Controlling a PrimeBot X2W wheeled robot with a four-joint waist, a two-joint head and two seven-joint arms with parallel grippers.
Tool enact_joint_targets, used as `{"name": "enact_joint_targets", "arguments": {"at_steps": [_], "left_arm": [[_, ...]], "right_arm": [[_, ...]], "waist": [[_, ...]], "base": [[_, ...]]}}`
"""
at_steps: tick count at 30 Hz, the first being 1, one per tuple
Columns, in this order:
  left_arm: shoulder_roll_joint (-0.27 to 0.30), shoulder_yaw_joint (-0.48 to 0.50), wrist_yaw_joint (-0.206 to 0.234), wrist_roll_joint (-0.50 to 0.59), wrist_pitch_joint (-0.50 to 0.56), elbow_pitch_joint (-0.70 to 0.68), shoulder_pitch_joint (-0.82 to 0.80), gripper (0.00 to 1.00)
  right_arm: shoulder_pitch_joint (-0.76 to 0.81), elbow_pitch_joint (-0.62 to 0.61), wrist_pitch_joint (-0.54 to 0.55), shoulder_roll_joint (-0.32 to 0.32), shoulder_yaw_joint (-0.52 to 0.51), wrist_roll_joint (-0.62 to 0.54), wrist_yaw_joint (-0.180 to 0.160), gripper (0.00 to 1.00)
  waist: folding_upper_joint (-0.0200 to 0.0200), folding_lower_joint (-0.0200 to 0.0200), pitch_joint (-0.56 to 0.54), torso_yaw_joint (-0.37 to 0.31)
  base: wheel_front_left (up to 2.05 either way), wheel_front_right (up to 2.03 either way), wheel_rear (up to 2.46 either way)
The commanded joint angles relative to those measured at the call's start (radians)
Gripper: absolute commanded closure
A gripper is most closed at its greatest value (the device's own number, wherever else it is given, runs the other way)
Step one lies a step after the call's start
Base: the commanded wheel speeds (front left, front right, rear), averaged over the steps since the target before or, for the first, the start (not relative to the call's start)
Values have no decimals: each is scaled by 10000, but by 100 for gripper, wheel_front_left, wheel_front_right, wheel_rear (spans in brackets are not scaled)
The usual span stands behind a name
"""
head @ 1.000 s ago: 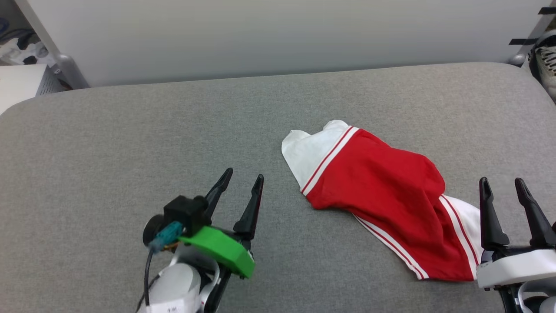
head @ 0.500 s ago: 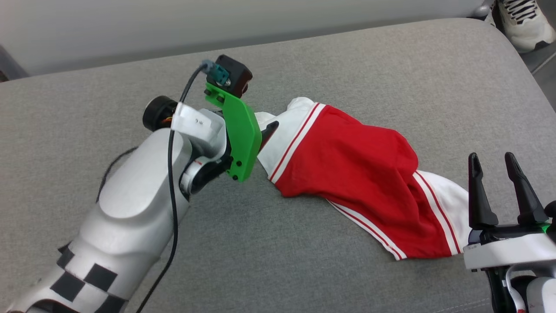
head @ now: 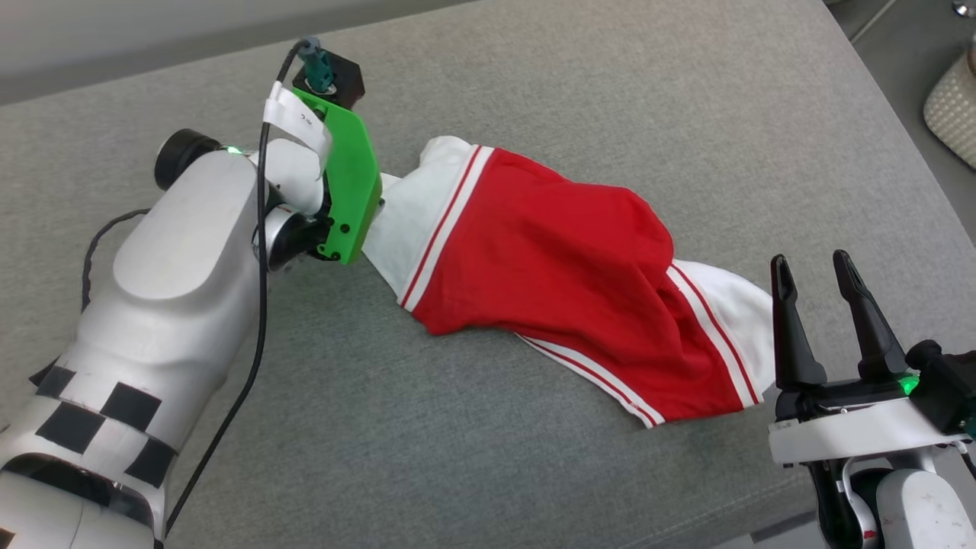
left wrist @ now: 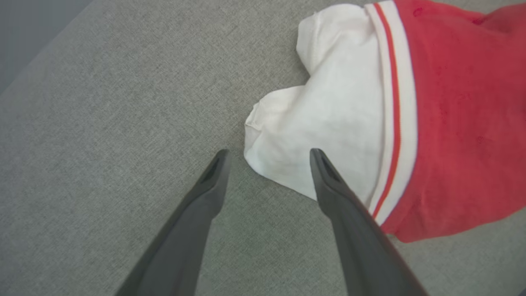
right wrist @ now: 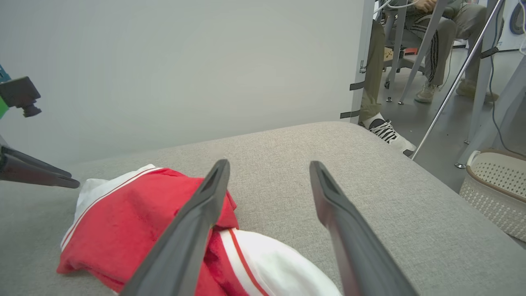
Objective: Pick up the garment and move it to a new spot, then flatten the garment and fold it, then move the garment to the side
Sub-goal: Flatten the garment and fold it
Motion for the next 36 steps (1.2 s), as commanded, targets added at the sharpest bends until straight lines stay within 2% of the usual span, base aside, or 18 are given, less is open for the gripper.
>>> {"name": "enact_joint_targets", "arguments": {"at_steps": [1,7,11,12,13,17,24,36], "left_arm": [[79,-15,19,77,-64,204,-249,0],[69,-112,11,237,-503,1061,-503,0],[-11,-262,-4,125,-407,1588,-433,0],[-53,-249,-8,-2,-359,1691,-396,71],[-83,-215,-11,-106,-377,1751,-374,100],[-119,-157,-20,-390,-603,1958,-311,100],[52,341,-26,-860,-1890,2261,-288,100],[863,1074,-29,-1833,-3357,2535,711,100]], "right_arm": [[-185,58,-94,63,49,-55,-7,0],[-314,215,-207,98,220,-86,-7,0],[-368,275,-258,108,259,-107,-7,0],[-374,288,-268,107,256,-122,-7,0],[-378,299,-275,106,250,-136,-7,0],[-377,369,-291,70,216,-235,-7,0],[-336,299,-156,-108,103,-399,-7,0],[127,-26,449,-443,-133,-533,-7,0]], "waist": [[0,-1,341,-327],[0,-1,531,-477],[0,-1,611,-522],[0,-1,631,-520],[0,-1,647,-511],[0,-1,627,-386],[0,-1,259,140],[0,-1,-741,1570]], "base": [[0,0,0],[0,0,0],[0,0,0],[0,0,0],[0,0,0],[0,0,0],[0,0,0],[0,0,0]]}}
